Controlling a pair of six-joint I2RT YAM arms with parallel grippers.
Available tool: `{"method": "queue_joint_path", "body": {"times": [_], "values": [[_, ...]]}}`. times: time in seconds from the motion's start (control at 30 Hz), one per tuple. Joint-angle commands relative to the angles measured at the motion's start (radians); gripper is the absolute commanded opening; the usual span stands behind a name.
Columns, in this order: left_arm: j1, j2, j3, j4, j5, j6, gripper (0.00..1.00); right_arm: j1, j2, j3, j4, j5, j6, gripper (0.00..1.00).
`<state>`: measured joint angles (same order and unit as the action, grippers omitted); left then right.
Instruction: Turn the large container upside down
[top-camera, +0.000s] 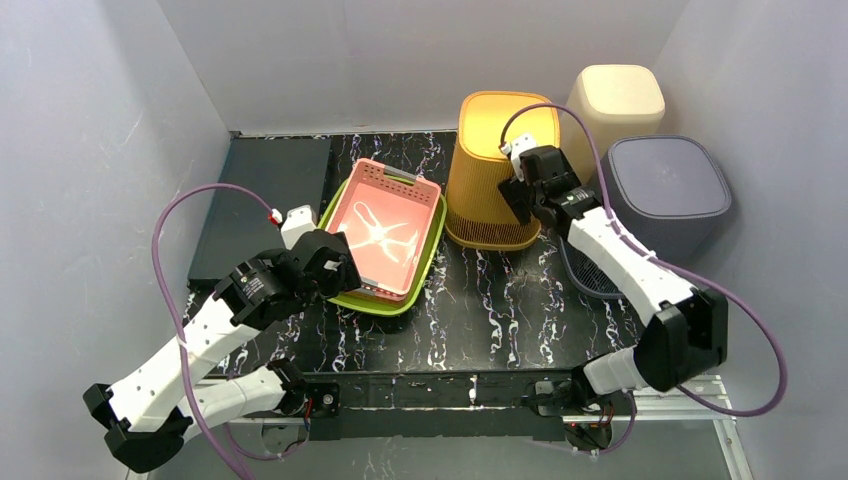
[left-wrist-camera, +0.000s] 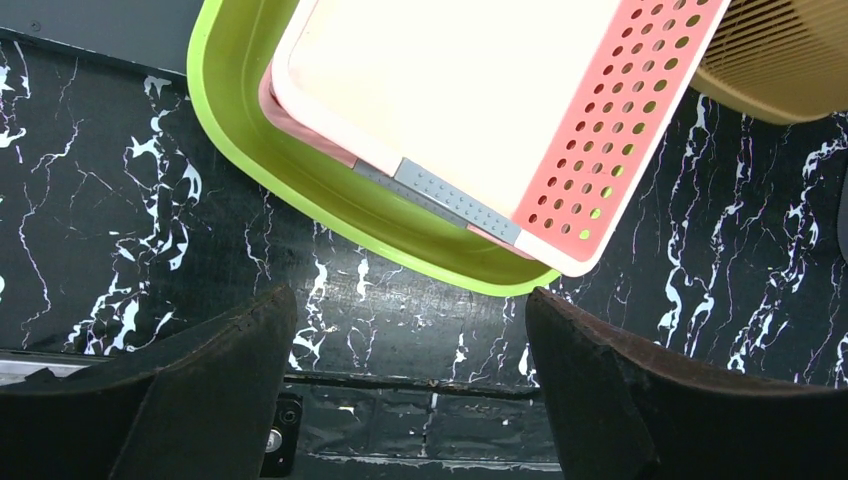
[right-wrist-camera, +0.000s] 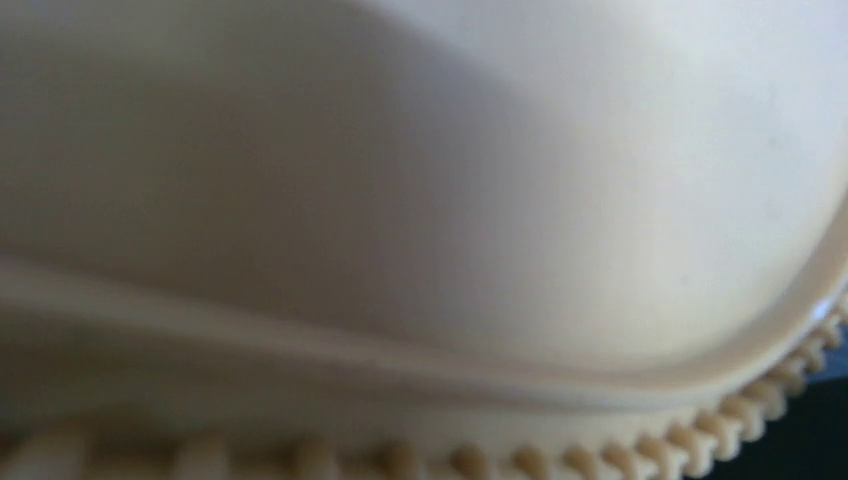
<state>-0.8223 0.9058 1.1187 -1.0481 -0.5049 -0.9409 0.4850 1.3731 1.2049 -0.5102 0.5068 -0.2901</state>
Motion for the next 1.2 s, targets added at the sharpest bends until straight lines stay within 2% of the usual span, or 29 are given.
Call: {"method": "queue_joint_path", "body": {"times": [0.0,0.1,0.17,0.3,0.43,0.53,0.6,0.7,0.77,0.83,0.97,1.17], "values": [[-0.004,-0.024,0.024,-0.021,-0.048,0.008,0.83,-0.064,0.073,0.078,0.115,-0.014,-0.042,0.99],[-0.004,-0.043,0.017,-0.032,-0.055,-0.003,0.83,-0.092,0.116,0.134,0.123,0.014,0.015,0.99],[-0.004,-0.056,0.014,-0.041,-0.061,-0.010,0.83,-0.096,0.131,0.180,0.089,-0.019,0.046,0.99],[-0.005,-0.075,0.020,-0.061,-0.076,-0.018,0.84,-0.095,0.047,0.219,0.002,-0.295,0.106,0.99],[-0.003,-0.085,0.035,-0.078,-0.089,-0.017,0.84,-0.095,-0.073,0.231,-0.068,-0.411,0.277,0.99],[-0.004,-0.081,0.037,-0.076,-0.098,-0.013,0.85,-0.073,-0.092,0.291,-0.090,-0.489,0.390,0.97],[-0.002,-0.067,0.039,-0.076,-0.102,-0.004,0.86,0.012,-0.076,0.349,-0.097,-0.436,0.386,0.95],[-0.003,-0.041,0.050,-0.076,-0.091,0.007,0.87,0.205,0.031,0.504,-0.170,-0.204,0.295,0.98],[-0.002,-0.031,0.057,-0.076,-0.077,0.005,0.88,0.281,0.150,0.647,-0.233,-0.035,0.237,0.99],[-0.003,-0.028,0.057,-0.076,-0.066,-0.002,0.88,0.307,0.234,0.738,-0.251,0.063,0.197,0.99],[-0.003,-0.028,0.043,-0.077,-0.040,-0.003,0.88,0.334,0.365,0.800,-0.245,0.216,0.114,0.99],[0.002,-0.052,0.035,-0.087,-0.038,-0.007,0.89,0.328,0.413,0.702,-0.143,0.354,-0.038,0.99]]}}
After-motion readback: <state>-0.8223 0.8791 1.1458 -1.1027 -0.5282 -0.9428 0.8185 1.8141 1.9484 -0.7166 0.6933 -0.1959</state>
